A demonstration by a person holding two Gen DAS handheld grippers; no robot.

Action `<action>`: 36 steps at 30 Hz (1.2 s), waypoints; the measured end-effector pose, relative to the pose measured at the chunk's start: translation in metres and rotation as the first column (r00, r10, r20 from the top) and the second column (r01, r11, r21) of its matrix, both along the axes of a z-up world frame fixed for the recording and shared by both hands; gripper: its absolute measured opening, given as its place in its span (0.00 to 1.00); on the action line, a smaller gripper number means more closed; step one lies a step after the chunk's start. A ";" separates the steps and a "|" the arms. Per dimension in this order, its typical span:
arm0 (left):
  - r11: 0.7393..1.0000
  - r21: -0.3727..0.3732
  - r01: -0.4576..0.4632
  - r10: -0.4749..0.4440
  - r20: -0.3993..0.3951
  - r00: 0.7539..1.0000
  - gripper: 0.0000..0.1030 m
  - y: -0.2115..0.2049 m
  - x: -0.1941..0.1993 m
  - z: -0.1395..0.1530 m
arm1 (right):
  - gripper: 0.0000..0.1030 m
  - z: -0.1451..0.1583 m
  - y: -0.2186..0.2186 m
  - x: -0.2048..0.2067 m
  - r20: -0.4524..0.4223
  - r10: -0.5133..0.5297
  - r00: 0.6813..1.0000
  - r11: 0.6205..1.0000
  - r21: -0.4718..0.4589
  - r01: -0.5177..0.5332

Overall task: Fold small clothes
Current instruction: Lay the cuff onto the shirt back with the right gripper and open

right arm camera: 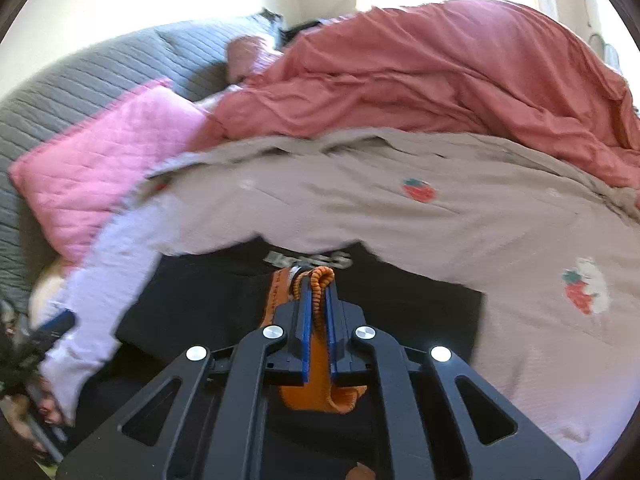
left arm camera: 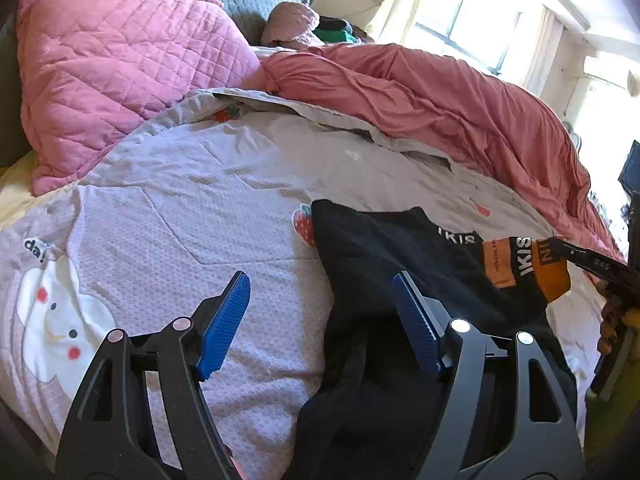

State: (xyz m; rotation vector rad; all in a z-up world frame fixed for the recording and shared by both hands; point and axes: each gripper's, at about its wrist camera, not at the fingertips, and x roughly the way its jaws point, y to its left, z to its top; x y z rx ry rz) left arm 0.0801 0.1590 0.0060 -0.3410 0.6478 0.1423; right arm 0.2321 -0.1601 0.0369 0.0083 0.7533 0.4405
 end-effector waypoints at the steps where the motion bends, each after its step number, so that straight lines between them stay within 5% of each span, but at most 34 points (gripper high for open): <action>1: 1.000 0.004 0.001 -0.001 -0.004 1.000 0.64 -0.001 0.000 -0.001 | 0.05 -0.005 -0.006 0.003 -0.006 -0.016 1.000 1.000 -0.011 0.016; 13: 0.999 -0.003 0.039 -0.039 -0.097 0.995 0.69 -0.027 0.019 0.018 | 0.06 -0.054 -0.033 0.019 -0.090 -0.106 0.990 0.993 -0.068 0.100; 19: 0.990 0.080 0.117 -0.108 -0.114 0.988 0.72 -0.074 0.060 0.037 | 0.15 -0.061 -0.050 0.016 -0.088 -0.179 0.980 0.983 -0.051 0.175; 23: 0.987 0.100 0.123 -0.107 -0.152 0.982 0.72 -0.086 0.090 0.017 | 0.16 -0.054 -0.069 0.008 -0.094 -0.195 0.976 0.980 0.011 0.197; 26: 0.990 0.099 0.104 -0.085 -0.177 0.980 0.72 -0.083 0.105 -0.002 | 0.27 -0.056 -0.077 0.001 -0.126 -0.171 0.977 0.983 0.048 0.178; 33: 0.989 0.077 0.127 -0.111 -0.185 0.977 0.72 -0.067 0.108 -0.040 | 0.37 -0.080 -0.077 0.001 -0.252 -0.114 0.961 0.977 0.146 0.154; 36: 0.987 0.060 0.148 -0.132 -0.210 0.969 0.72 -0.065 0.110 -0.047 | 0.30 -0.089 -0.066 0.002 -0.280 -0.095 0.955 0.977 0.159 0.144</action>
